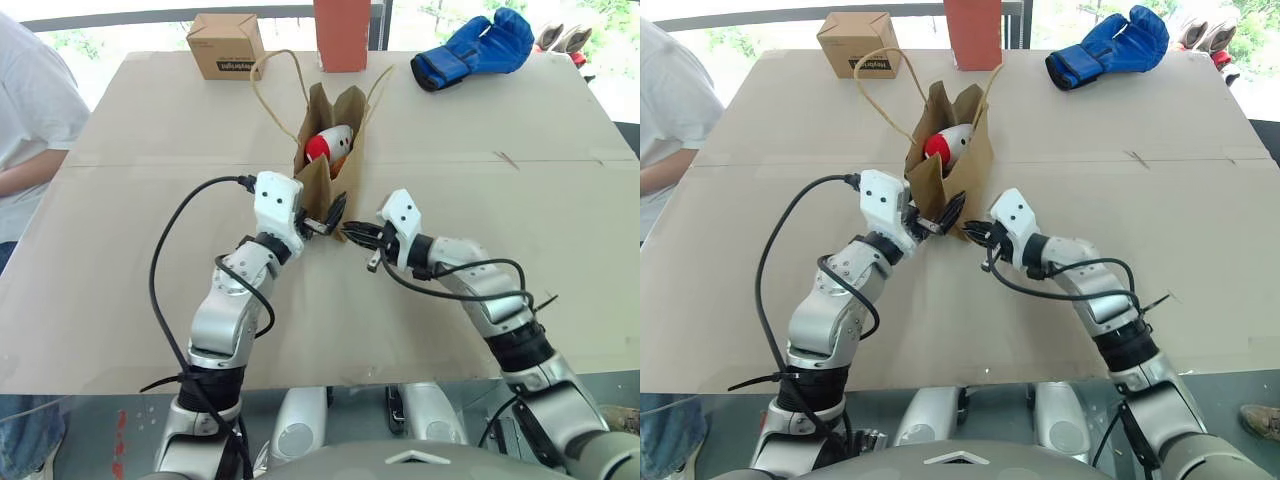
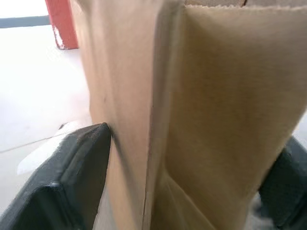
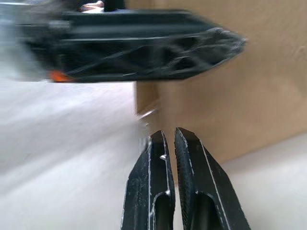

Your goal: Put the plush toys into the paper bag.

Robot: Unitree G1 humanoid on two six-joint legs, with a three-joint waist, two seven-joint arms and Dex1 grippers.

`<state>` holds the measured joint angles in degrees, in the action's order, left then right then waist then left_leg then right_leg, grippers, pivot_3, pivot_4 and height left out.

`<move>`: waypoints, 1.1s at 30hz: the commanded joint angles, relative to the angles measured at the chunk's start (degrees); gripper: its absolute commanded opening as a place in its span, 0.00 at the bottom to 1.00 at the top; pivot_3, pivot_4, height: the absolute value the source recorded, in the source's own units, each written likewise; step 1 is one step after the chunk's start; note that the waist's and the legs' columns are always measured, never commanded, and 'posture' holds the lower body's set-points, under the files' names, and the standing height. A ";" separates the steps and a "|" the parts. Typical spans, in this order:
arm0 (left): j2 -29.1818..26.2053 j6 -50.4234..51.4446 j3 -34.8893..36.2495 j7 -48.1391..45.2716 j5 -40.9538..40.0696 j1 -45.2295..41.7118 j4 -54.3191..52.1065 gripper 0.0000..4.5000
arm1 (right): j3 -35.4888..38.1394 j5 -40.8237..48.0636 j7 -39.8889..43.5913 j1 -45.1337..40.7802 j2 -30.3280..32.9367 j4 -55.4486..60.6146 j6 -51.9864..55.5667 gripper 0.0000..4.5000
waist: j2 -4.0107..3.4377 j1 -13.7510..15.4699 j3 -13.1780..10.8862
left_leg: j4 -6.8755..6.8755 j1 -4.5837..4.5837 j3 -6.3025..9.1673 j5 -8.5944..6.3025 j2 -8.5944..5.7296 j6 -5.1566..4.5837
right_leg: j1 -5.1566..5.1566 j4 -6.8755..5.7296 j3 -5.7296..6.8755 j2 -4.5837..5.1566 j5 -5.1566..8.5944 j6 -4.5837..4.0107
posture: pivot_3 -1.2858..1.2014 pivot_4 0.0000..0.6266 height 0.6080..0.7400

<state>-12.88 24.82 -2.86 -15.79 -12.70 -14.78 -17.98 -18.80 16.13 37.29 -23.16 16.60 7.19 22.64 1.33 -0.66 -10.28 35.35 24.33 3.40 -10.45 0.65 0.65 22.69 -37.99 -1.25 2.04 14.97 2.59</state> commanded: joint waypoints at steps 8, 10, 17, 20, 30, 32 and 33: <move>-5.92 -11.28 5.88 -16.22 -6.57 -5.35 8.13 0.01 | 9.47 2.62 4.17 11.19 12.63 20.00 0.24 0.00 | 0.01 -0.04 0.01 | 0.00 -0.03 0.02 0.00 0.02 0.00 | -0.01 -0.01 0.05 -0.03 0.00 0.00 | 0.52 0.24 1.00; -9.13 -13.23 7.26 -25.87 -10.80 -8.46 13.02 0.01 | 12.11 3.41 4.31 14.04 14.03 22.48 -1.04 0.00 | 0.00 0.01 0.01 | 0.00 -0.03 0.00 0.00 0.00 0.00 | -0.02 0.02 0.03 -0.02 0.01 0.00 | 0.52 0.24 1.00; -17.48 -28.10 5.65 -61.20 -13.03 -24.56 40.74 0.01 | 21.67 8.54 3.74 22.18 17.88 31.83 1.68 0.00 | 0.01 0.15 0.02 | 0.08 0.06 0.06 0.00 0.00 0.00 | -0.02 0.03 0.16 -0.03 0.02 0.01 | 0.52 0.24 1.00; -19.18 -33.87 1.18 -74.60 -11.05 -33.88 56.02 0.01 | 28.18 9.10 2.56 28.57 19.14 35.29 1.57 0.00 | 0.01 0.42 0.02 | 0.09 0.10 0.04 0.00 -0.01 -0.01 | -0.03 0.09 0.14 -0.01 0.01 0.01 | 0.52 0.24 1.00; -16.68 -48.67 -3.93 -76.71 -8.06 -41.76 77.66 0.61 | 34.19 10.06 -2.56 35.53 18.51 38.71 3.87 0.39 | 0.02 -0.16 0.02 | 0.50 0.37 0.16 -0.02 0.04 -0.05 | 0.01 -0.04 0.30 -0.04 0.08 0.15 | 0.52 0.24 1.00; -17.75 -45.57 -1.50 -76.32 -9.00 -40.34 75.07 0.82 | 35.11 10.71 -1.18 35.83 19.29 37.76 3.22 0.62 | 0.02 -0.15 0.02 | 0.51 0.36 0.16 -0.03 0.03 -0.07 | -0.01 -0.05 0.30 -0.04 0.05 0.11 | 0.52 0.24 1.00; -19.37 -41.25 -0.02 -75.92 -10.08 -38.15 71.38 0.93 | 35.76 11.08 0.28 35.97 20.14 36.92 2.67 0.73 | 0.01 -0.23 0.02 | 0.52 0.36 0.17 -0.03 0.03 -0.07 | 0.00 -0.06 0.30 -0.04 0.05 0.12 | 0.52 0.24 1.00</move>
<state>-29.99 -20.69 -5.86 -92.11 -20.59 -54.54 57.93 14.22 25.96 35.96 12.57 35.58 43.69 26.84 1.34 -0.88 -10.26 35.88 24.69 3.57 -10.48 0.69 0.58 22.68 -38.05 -0.96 2.00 15.02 2.69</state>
